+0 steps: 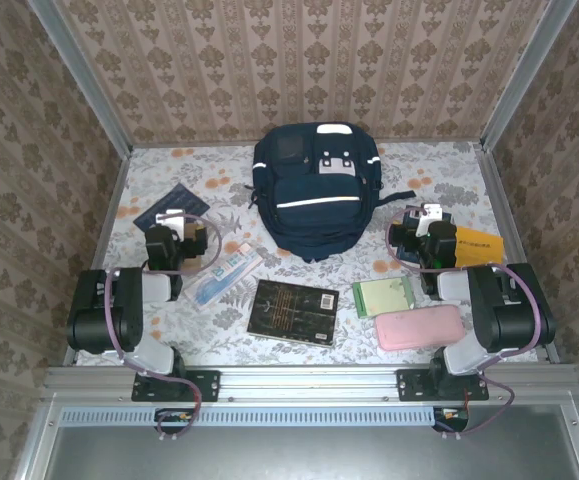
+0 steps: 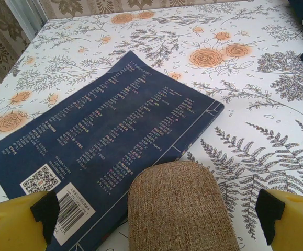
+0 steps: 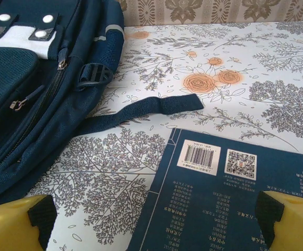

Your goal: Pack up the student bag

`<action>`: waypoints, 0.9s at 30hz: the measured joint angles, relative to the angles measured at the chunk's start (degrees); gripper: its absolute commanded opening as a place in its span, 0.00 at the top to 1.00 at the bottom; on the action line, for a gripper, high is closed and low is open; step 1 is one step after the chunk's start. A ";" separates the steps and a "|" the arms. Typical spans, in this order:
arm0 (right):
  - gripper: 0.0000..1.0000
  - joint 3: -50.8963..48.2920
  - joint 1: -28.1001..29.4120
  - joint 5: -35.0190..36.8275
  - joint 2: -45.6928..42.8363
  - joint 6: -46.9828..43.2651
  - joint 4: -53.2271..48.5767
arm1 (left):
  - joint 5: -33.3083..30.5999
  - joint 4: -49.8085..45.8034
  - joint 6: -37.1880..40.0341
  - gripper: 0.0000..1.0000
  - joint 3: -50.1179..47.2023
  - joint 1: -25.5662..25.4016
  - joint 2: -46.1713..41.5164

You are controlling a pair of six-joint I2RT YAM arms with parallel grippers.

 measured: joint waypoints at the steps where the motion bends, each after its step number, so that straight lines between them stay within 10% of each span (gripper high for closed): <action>1: 0.00 0.00 0.00 0.00 0.00 0.00 0.00 | 0.02 0.00 0.00 0.00 0.00 0.00 0.00; 27: 0.00 0.00 0.66 0.04 0.00 -0.02 0.00 | 0.02 0.00 0.00 0.00 0.00 0.00 0.00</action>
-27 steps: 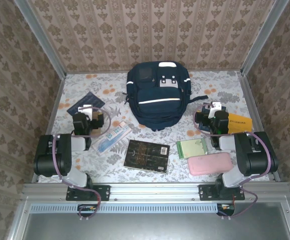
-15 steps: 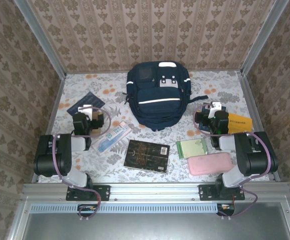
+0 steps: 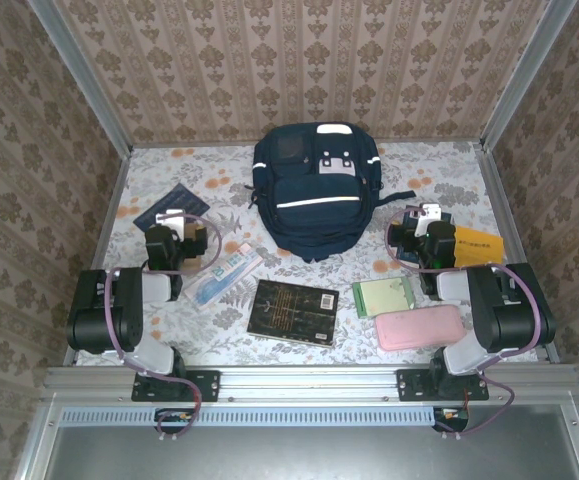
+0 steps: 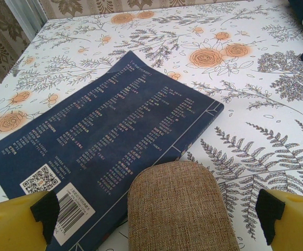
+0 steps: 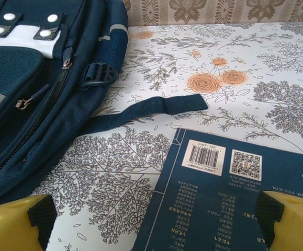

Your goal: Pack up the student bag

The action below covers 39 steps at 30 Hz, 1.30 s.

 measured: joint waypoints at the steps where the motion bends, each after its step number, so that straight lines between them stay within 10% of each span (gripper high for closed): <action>1: 0.00 0.00 0.00 0.00 0.00 0.00 0.02 | 0.02 0.00 0.00 0.00 0.00 0.00 0.00; 8: 0.00 0.11 0.04 0.42 -1.75 -0.02 -2.75 | 0.00 -2.14 0.00 0.00 0.00 0.00 -1.79; 14: 0.00 2.67 5.99 2.54 -20.35 -0.81 -16.72 | -1.40 -18.03 -0.33 0.00 4.20 -2.05 -19.52; 26: 0.00 35.23 29.51 12.48 -34.32 1.68 -53.00 | -3.76 -51.28 1.90 0.00 33.44 -24.76 -29.73; 33: 0.00 39.28 22.47 11.87 -30.71 15.45 -62.95 | -10.01 -60.76 -11.63 0.00 45.22 -21.46 -17.53; 39: 0.00 45.38 11.58 1.57 -15.58 26.97 -70.36 | -5.27 -71.56 -23.85 0.00 65.85 -15.58 9.35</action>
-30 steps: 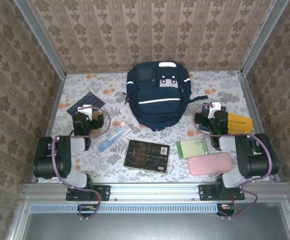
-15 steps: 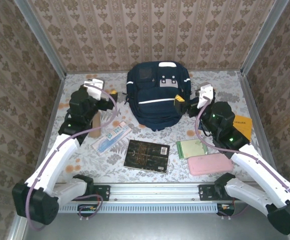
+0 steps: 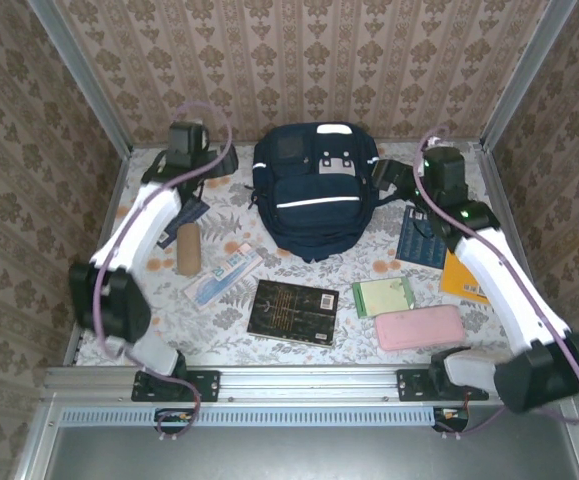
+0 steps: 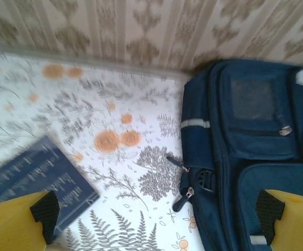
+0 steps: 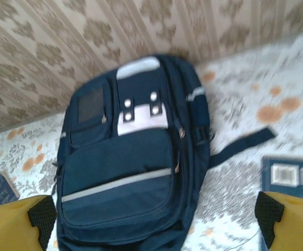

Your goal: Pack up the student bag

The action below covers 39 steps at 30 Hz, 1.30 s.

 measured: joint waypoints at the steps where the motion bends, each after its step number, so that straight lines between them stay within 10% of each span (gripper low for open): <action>1: 0.00 -0.68 0.02 -1.03 1.51 1.75 -0.37 | 0.79 -1.20 -0.66 0.00 3.96 -0.33 4.48; 19: 0.07 5.14 0.31 -9.55 30.29 12.11 -4.96 | 11.30 -12.17 -3.26 0.21 50.88 -2.80 48.54; 39: 0.08 36.83 0.22 0.46 54.64 5.57 -24.55 | -3.61 -17.68 -5.14 0.35 33.42 -6.69 41.53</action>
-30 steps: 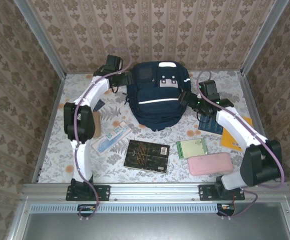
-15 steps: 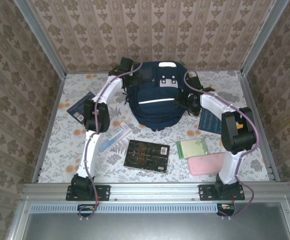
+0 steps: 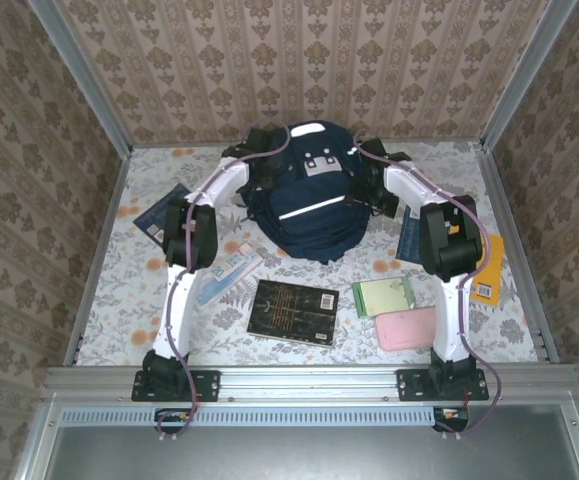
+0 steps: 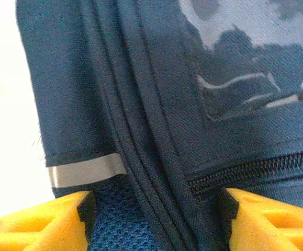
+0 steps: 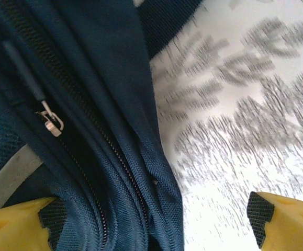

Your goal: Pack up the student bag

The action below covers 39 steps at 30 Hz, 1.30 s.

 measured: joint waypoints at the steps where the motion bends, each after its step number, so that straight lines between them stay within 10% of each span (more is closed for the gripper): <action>1: 0.08 3.67 -0.15 0.00 2.34 -0.72 -1.18 | 0.31 0.09 -0.57 0.35 -2.97 0.28 -1.81; 12: 0.07 35.85 -1.09 -0.24 14.93 -7.41 -10.93 | 15.28 8.52 -6.16 0.30 -26.67 0.22 -17.14; 24: 0.42 -6.95 14.95 -2.36 -23.26 -0.22 4.28 | 15.76 10.82 -14.12 0.20 -42.95 5.16 -46.34; 29: 0.64 -9.62 24.48 0.09 -19.02 11.10 6.03 | 12.22 11.08 -19.69 0.18 -53.11 9.64 -61.05; 39: 0.62 0.07 32.94 5.35 -1.40 23.08 1.77 | 8.35 8.90 -25.27 0.16 -60.70 7.98 -73.05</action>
